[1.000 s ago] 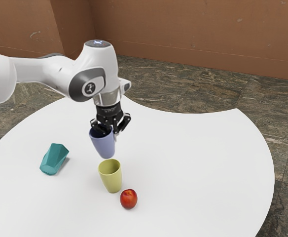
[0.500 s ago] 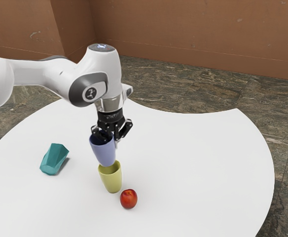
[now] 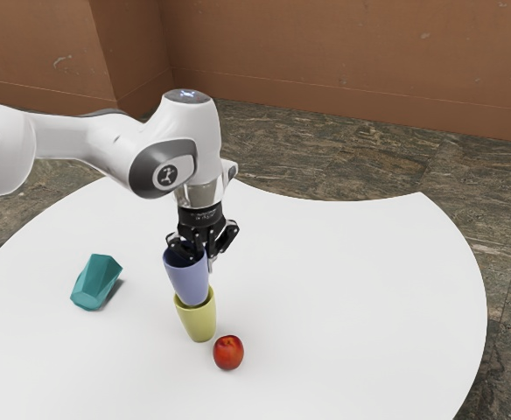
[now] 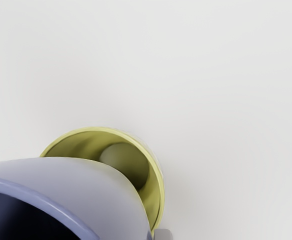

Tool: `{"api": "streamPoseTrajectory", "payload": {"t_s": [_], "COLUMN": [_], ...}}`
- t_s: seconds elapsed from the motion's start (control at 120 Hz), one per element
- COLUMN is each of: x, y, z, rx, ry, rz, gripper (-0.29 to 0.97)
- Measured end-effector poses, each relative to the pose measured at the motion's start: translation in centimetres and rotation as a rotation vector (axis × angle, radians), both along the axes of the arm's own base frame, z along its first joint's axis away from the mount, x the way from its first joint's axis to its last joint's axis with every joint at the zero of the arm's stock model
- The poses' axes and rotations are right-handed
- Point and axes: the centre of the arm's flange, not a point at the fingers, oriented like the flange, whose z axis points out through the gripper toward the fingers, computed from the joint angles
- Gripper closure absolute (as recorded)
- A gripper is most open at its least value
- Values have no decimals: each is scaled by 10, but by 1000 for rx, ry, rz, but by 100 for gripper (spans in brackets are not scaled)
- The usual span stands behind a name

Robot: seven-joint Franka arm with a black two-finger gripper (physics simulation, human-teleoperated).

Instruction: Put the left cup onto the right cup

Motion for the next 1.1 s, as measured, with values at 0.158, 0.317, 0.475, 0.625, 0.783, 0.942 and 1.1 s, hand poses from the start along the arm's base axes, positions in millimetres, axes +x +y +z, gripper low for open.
{"api": "streamPoseTrajectory", "payload": {"t_s": [0.158, 0.317, 0.475, 0.625, 0.783, 0.942, 1.1], "x": [1, 2, 3, 4, 6, 10, 12], "y": [0, 0, 1, 2, 7, 12, 11], "z": [-6, -13, -16, -17, -21, -28, -33], "rx": [0, 0, 0, 2, 5, 4, 5], "ry": [7, 16, 19, 18, 19, 19, 20], "rz": [12, 22, 30, 36, 44, 52, 47], "gripper": [78, 78, 78, 78, 78, 78, 62]}}
